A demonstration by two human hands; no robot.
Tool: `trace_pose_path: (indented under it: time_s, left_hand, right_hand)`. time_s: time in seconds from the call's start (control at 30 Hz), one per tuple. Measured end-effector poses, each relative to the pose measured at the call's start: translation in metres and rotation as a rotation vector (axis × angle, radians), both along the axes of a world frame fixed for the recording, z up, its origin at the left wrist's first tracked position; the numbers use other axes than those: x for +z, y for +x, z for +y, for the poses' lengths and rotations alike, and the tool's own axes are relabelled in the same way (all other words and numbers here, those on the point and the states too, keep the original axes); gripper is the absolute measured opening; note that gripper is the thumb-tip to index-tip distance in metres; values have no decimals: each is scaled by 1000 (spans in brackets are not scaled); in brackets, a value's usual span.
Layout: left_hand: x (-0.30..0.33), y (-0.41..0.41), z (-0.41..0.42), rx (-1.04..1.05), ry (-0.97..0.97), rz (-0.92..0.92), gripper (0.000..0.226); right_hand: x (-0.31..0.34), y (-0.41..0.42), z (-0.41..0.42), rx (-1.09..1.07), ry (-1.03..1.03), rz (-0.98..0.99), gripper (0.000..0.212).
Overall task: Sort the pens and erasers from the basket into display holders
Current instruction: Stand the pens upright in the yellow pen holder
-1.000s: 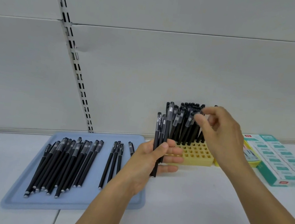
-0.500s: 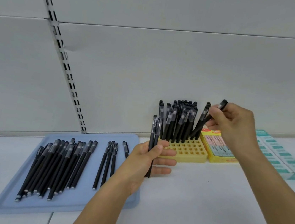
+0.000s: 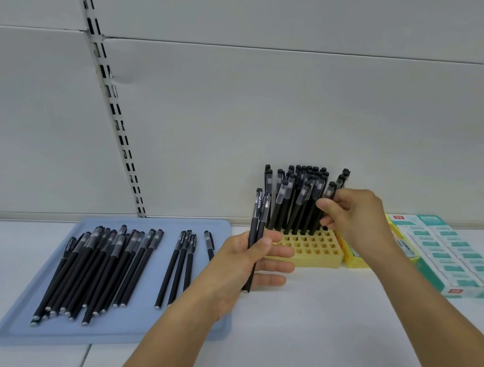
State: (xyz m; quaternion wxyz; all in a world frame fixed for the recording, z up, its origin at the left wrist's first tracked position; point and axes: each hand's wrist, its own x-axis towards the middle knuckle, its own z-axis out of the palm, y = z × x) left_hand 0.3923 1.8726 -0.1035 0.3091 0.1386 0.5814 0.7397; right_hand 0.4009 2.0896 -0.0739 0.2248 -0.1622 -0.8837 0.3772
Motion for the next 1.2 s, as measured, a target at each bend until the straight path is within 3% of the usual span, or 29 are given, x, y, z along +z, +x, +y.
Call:
trace_pose_path:
  time_s: [0.13,0.2,0.33,0.47,0.57,0.67,0.87,1.2]
  left_hand:
    - [3,0,0,-32,33,0,28]
    - [4,2,4,-72,46,4,28]
    - [8,9,16,-205,42,61,31]
    - [5,11,20,-171,-31,102,29]
    - [-3,5,17,-55,-120,135,30]
    - [-5,1,14,24,-99,87,33]
    - [-4,2,15,38,-79,64,21]
    - [-2,6,13,42,-122,90,25]
  right_hand:
    - [8,20,-15,-178,256,54,28]
    - [14,30,-32,-79,138,133,24]
    - [21,37,-52,309,-266,6,21]
    - [30,41,-33,171,-371,187,23]
    - [33,40,-5,-41,-203,321,17]
    - [25,35,11,-72,-44,301,13]
    - [8,24,14,-32,26,238,15]
    - [-1,11,14,1,92,69,13]
